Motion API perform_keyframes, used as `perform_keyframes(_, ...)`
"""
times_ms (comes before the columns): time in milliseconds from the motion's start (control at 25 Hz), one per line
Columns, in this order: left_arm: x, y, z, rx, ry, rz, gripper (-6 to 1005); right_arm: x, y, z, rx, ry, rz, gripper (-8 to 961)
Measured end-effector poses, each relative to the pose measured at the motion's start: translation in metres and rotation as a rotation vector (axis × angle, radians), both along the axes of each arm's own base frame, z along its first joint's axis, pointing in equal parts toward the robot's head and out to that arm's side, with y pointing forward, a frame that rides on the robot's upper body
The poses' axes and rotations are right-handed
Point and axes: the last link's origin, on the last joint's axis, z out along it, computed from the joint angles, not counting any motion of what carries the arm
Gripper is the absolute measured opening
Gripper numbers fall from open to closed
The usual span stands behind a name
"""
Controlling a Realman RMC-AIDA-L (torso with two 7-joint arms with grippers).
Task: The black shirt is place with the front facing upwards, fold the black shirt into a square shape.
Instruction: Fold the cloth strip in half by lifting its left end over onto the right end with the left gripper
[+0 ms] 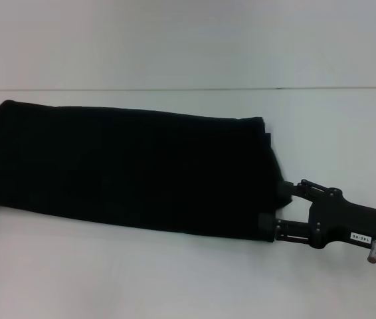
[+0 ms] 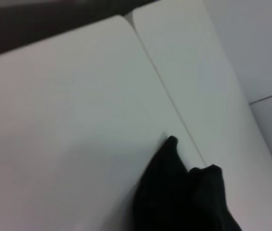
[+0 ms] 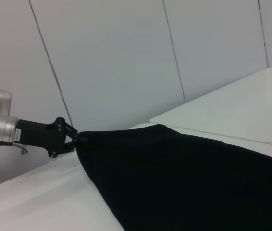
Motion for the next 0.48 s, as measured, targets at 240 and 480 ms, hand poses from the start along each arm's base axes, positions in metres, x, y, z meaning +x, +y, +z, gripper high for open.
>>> perform_keyframes(240,0.017,0.009,0.003,-0.01,-0.035,-0.079,60,0.002,0.001,0.0,0.009,-0.008,-0.011,946)
perform_keyframes(480,0.063,0.035,0.005,-0.007,-0.133,-0.264,71,0.008,0.001,0.003,0.035,-0.005,-0.043,946)
